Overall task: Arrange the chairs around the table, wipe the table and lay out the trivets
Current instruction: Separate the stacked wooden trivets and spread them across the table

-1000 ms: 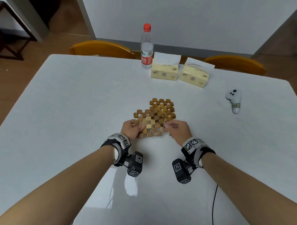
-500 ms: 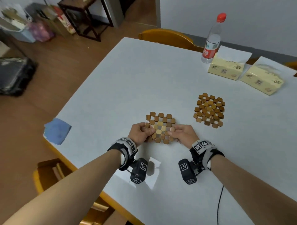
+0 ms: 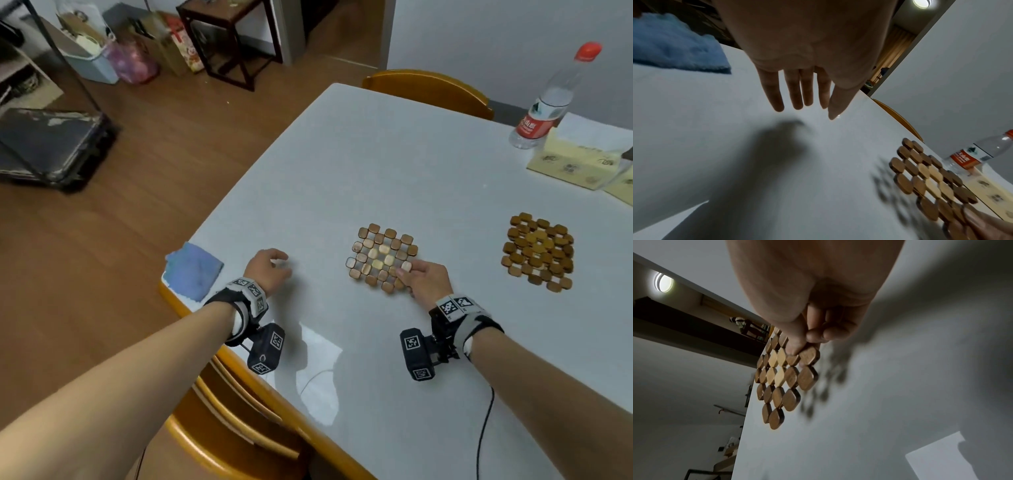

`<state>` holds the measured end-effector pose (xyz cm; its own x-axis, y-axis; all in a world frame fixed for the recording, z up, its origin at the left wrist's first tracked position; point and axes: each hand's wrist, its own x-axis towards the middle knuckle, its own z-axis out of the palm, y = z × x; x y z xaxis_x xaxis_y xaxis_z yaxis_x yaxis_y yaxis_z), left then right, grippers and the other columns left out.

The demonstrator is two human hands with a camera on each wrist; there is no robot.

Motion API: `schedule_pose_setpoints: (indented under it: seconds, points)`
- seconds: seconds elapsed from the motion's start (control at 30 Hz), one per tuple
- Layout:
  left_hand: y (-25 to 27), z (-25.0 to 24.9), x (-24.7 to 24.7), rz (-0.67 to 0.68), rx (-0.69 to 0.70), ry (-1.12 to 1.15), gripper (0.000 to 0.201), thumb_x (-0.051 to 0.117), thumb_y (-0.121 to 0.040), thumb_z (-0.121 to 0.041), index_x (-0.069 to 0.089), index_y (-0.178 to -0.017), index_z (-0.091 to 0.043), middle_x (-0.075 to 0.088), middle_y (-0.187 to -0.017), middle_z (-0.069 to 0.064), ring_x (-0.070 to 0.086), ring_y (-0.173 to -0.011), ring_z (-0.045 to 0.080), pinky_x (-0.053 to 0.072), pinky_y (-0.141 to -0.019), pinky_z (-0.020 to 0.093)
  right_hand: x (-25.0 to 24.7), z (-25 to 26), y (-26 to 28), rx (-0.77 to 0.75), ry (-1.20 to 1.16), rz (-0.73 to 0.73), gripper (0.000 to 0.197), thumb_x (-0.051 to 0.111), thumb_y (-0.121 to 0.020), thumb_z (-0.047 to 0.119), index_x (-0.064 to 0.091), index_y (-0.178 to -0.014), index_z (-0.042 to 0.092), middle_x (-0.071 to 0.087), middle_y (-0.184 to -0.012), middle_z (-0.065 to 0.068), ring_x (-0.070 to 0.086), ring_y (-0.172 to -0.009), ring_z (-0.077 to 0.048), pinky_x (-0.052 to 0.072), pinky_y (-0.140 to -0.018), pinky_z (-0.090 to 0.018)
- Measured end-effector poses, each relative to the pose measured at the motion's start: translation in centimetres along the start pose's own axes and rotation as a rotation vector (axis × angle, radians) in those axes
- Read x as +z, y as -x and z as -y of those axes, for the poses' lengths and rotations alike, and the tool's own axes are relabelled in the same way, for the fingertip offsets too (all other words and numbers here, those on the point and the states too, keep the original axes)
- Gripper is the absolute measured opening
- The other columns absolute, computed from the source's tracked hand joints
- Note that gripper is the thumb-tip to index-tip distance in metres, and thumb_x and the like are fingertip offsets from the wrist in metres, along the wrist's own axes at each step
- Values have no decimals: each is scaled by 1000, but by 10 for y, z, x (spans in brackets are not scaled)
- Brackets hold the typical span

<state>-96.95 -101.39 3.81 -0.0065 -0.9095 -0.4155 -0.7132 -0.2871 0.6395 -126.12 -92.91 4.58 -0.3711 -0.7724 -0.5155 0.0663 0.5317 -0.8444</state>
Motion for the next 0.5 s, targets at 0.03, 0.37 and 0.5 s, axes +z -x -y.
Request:
schedule_pose_setpoints:
  seconds: [0.03, 0.37, 0.5]
  points:
    - [-16, 8, -13, -7, 21, -32, 35, 69, -83, -13, 63, -117, -12, 56, -120, 7, 58, -108, 25, 45, -88, 30, 15, 2, 0, 1, -3, -21, 16, 62, -90, -2, 66, -106, -2, 61, -63, 4, 52, -37, 6, 38, -41, -8]
    - [-149, 68, -102, 160, 264, -449, 87, 81, -72, -37, 39, -145, -16, 17, -159, 8, 13, -147, 22, 17, -119, 37, 154, 18, -34, 30, 57, -202, 8, 67, -90, 8, 71, -96, 7, 58, -43, 15, 43, -35, 2, 37, -39, -12]
    - [-177, 75, -118, 202, 336, -590, 107, 81, -67, -51, 24, -151, -20, 0, -162, 7, 0, -149, 20, 17, -120, 39, 199, 34, -61, 27, 63, -195, 6, 68, -89, 7, 70, -84, 8, 58, -51, 8, 45, -36, 3, 37, -40, -11]
